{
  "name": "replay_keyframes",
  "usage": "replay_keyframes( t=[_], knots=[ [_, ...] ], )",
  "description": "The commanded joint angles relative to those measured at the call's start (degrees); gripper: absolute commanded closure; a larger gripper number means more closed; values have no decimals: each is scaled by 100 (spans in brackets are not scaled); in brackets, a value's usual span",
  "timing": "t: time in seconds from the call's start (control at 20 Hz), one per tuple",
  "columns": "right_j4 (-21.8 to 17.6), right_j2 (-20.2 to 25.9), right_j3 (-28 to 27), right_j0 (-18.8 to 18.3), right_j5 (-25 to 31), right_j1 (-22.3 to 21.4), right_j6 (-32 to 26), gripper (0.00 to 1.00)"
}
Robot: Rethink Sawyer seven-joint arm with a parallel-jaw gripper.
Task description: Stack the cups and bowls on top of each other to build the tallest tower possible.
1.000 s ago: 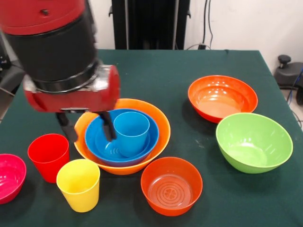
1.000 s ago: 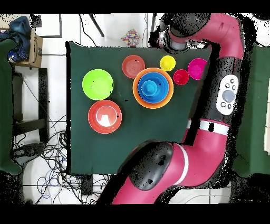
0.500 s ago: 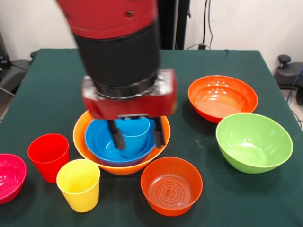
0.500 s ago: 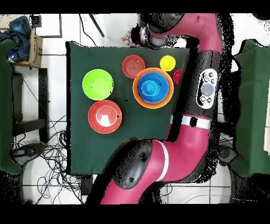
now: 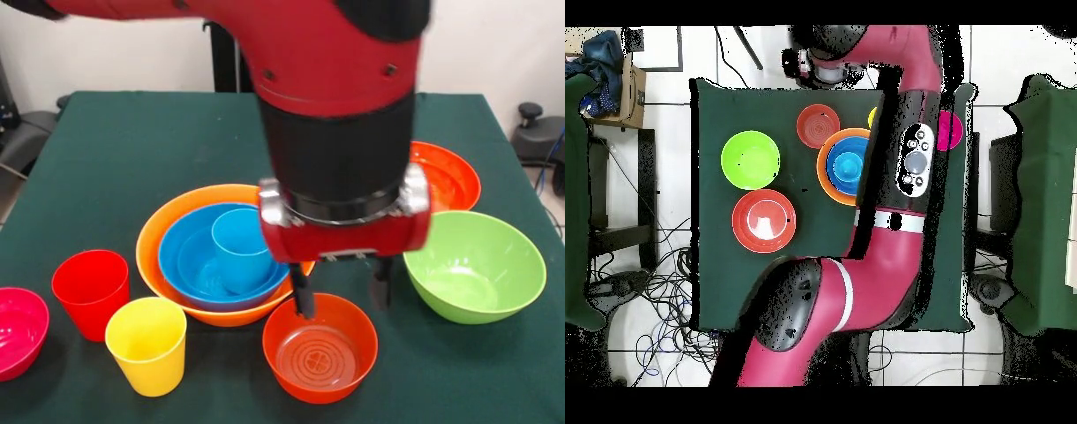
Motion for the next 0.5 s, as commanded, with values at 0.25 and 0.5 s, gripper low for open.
replay_keyframes(
  t=[0.25,0.5],
  knots=[
    [-1386,1381,-122,264,-74,367,756,0],
    [-1577,1553,-52,283,-99,427,603,0]
  ],
)
